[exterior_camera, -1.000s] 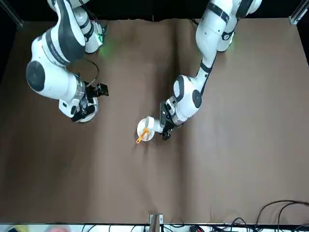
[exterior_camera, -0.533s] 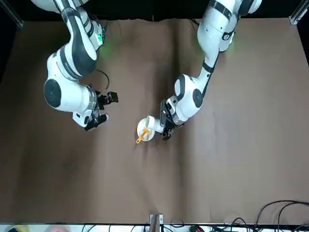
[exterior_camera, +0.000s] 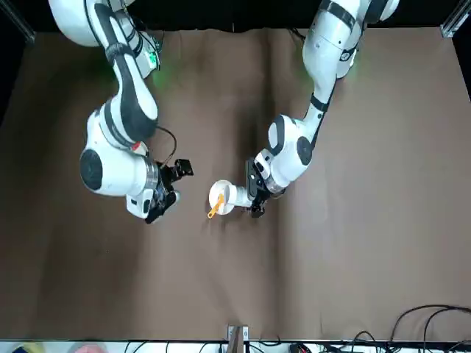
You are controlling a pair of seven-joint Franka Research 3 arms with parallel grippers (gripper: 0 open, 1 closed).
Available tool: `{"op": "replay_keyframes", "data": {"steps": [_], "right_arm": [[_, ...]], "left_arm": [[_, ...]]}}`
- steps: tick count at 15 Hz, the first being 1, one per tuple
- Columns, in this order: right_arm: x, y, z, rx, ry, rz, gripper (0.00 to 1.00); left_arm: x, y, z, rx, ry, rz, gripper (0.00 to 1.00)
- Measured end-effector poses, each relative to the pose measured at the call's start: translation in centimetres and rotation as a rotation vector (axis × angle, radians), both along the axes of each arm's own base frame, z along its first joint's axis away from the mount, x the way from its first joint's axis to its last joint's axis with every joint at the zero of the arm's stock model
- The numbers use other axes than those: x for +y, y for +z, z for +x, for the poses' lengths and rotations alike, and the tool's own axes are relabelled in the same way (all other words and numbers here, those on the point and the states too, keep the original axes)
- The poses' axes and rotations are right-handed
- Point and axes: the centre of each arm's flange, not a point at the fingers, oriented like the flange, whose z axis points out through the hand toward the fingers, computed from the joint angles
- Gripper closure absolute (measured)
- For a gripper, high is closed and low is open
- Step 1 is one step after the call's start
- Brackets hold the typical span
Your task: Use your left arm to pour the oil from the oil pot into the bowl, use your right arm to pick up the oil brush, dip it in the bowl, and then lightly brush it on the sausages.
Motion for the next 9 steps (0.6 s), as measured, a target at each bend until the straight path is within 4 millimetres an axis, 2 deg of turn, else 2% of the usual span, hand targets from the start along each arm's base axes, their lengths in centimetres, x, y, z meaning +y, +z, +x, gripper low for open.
{"op": "replay_keyframes", "data": {"steps": [2, 6, 9], "right_arm": [[-0.4, -1.2, 1.3, -0.012, 0.034, 0.051, 0.00], [-0.4, -3.7, 3.7, -0.064, 0.051, 0.091, 0.00], [0.5, -4.8, 5.2, -0.141, 0.026, 0.095, 0.00]], "left_arm": [[1.5, 2.0, 1.5, 0.010, 0.019, -0.026, 0.44], [5.8, 7.4, 4.4, 0.030, 0.044, -0.086, 0.44], [9.1, 9.4, 5.8, 0.065, 0.068, -0.116, 0.44]]}}
